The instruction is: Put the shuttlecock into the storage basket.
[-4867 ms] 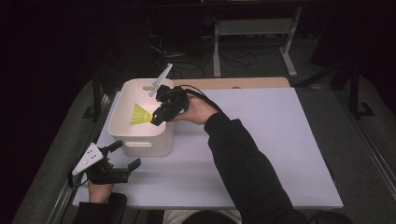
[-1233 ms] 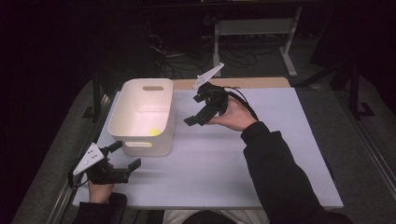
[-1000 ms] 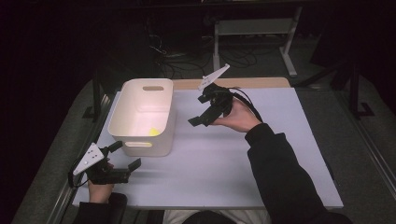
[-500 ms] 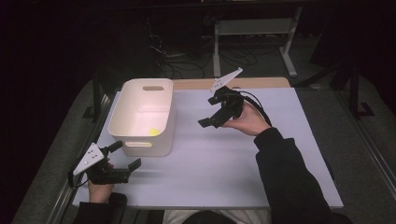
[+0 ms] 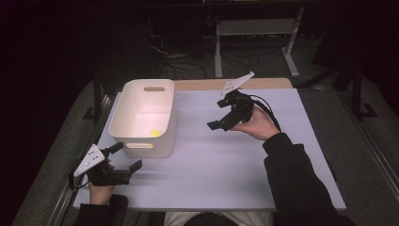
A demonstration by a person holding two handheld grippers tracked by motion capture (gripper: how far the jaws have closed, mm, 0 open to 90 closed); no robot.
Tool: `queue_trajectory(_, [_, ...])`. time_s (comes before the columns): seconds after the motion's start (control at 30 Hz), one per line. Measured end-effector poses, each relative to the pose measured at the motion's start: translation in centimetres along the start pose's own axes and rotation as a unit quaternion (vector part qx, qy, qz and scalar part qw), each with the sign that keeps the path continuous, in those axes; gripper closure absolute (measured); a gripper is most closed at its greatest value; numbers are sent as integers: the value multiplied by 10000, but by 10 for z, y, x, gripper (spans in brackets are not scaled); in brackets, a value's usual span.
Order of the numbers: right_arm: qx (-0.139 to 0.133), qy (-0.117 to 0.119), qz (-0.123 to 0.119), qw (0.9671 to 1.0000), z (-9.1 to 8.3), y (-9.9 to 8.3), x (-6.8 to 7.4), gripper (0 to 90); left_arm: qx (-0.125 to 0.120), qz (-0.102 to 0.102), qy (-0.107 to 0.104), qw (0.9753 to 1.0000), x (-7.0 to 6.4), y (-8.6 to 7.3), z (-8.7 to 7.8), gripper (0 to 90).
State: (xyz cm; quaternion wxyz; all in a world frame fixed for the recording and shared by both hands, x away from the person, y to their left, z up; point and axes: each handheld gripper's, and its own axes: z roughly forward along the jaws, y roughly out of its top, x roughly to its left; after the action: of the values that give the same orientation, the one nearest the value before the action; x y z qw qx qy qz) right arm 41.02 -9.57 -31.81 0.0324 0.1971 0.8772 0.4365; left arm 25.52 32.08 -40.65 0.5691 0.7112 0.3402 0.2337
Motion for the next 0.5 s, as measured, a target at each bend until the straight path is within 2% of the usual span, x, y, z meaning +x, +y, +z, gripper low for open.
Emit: queue_trajectory(0.5, [-172, -35, 64, 9998, -13, -17, 1, 0, 5, 5, -1, 10000, 0, 0, 0, 0])
